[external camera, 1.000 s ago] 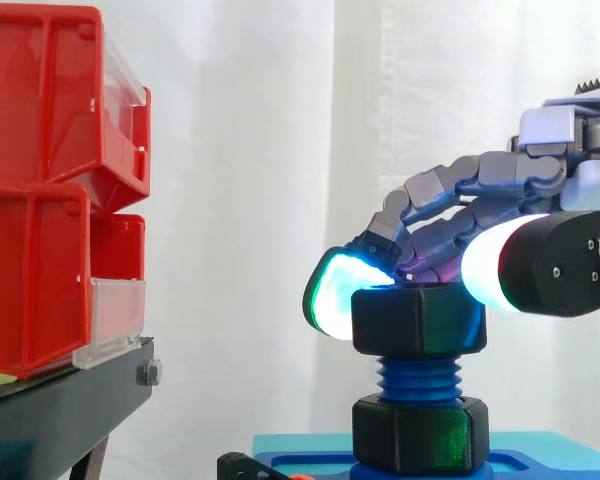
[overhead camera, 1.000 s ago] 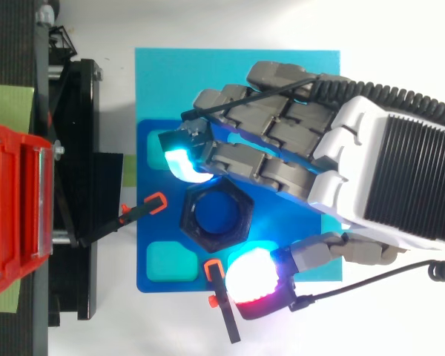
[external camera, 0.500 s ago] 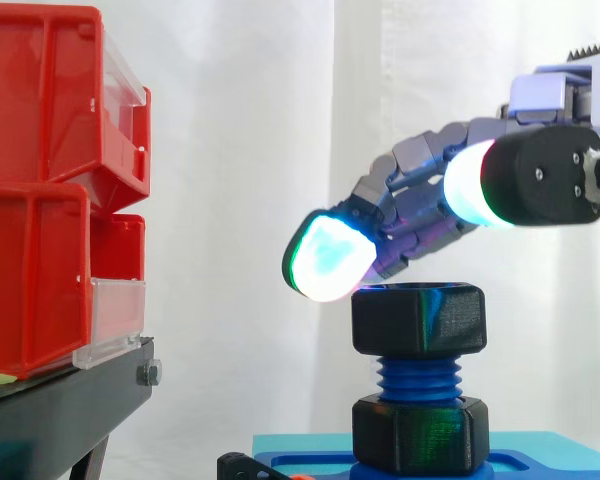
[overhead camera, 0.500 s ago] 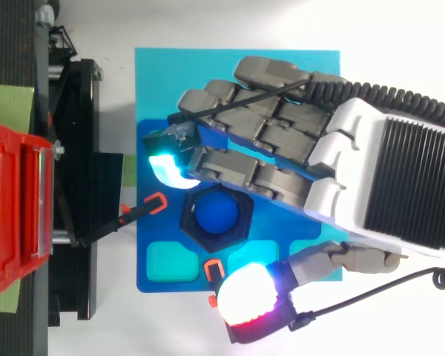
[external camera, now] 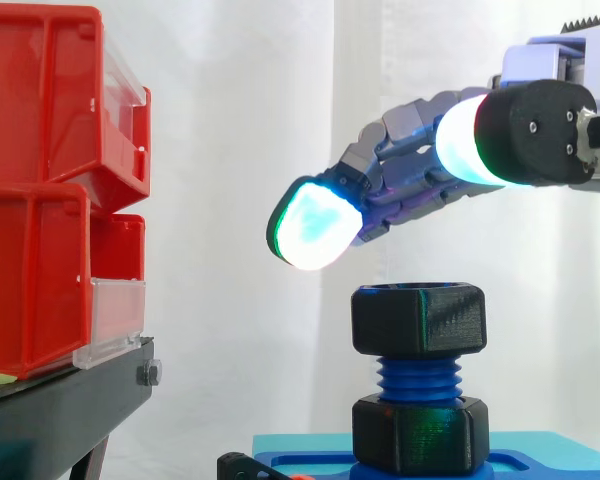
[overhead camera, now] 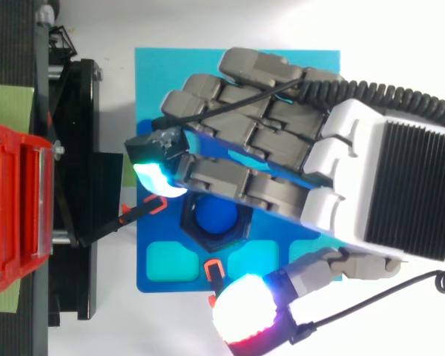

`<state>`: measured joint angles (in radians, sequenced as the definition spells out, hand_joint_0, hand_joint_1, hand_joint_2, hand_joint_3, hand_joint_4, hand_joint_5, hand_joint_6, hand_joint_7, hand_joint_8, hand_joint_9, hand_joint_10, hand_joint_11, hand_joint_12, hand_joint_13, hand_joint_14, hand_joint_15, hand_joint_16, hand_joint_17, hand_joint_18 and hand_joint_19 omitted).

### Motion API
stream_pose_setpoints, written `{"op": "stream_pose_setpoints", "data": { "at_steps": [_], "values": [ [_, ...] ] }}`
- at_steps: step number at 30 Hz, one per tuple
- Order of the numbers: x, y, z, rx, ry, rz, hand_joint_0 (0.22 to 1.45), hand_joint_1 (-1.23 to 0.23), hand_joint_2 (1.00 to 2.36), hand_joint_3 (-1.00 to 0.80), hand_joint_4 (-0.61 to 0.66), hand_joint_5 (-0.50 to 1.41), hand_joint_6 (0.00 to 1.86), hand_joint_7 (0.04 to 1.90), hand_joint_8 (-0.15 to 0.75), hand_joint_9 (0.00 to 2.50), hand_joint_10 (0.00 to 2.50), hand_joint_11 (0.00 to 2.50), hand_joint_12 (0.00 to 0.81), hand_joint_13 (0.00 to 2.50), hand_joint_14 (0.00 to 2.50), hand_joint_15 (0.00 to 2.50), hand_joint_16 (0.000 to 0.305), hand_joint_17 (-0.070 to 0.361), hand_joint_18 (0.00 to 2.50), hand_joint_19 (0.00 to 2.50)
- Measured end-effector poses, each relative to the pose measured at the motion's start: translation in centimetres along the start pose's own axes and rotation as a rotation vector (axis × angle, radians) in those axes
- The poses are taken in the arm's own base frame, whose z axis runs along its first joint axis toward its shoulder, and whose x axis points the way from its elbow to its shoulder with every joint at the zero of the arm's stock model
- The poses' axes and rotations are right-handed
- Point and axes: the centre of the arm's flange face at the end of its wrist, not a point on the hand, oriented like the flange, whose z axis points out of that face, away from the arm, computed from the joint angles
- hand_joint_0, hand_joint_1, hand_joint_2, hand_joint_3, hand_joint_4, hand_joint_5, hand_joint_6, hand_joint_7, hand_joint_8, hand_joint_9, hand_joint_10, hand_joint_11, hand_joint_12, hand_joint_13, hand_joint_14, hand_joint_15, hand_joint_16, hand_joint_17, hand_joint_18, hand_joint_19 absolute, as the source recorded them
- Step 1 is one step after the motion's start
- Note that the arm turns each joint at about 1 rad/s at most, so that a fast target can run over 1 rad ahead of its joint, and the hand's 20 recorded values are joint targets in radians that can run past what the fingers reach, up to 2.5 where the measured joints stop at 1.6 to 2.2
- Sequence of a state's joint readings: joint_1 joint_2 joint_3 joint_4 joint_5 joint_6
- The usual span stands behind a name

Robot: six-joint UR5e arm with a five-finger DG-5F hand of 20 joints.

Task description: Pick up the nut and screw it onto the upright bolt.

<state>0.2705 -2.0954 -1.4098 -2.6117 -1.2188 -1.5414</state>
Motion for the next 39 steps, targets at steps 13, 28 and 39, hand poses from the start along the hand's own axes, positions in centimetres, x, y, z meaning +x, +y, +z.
{"op": "stream_pose_setpoints", "data": {
  "at_steps": [13, 28, 39],
  "values": [
    [0.2, 0.8, 0.3, -0.068, -0.023, -0.047, 0.45, -0.14, 1.00, -0.50, 0.12, -0.20, 0.50, 0.73, 0.234, 0.34, 0.00, 0.00, 0.333, 0.42, 0.00, 0.00, 0.045, 0.101, 0.28, 0.05],
    [0.6, -0.2, 0.1, -0.066, 0.007, -0.045, 0.45, -0.14, 1.00, -0.50, 0.13, -0.19, 0.50, 0.77, 0.240, 0.36, 0.00, 0.00, 0.330, 0.43, 0.00, 0.00, 0.043, 0.096, 0.29, 0.05],
    [1.2, -1.0, -0.3, -0.081, 0.014, -0.050, 0.46, -0.11, 1.00, -0.50, 0.15, -0.17, 0.50, 0.80, 0.242, 0.37, 0.00, 0.00, 0.330, 0.44, 0.00, 0.00, 0.042, 0.094, 0.29, 0.06]
  ]
}}
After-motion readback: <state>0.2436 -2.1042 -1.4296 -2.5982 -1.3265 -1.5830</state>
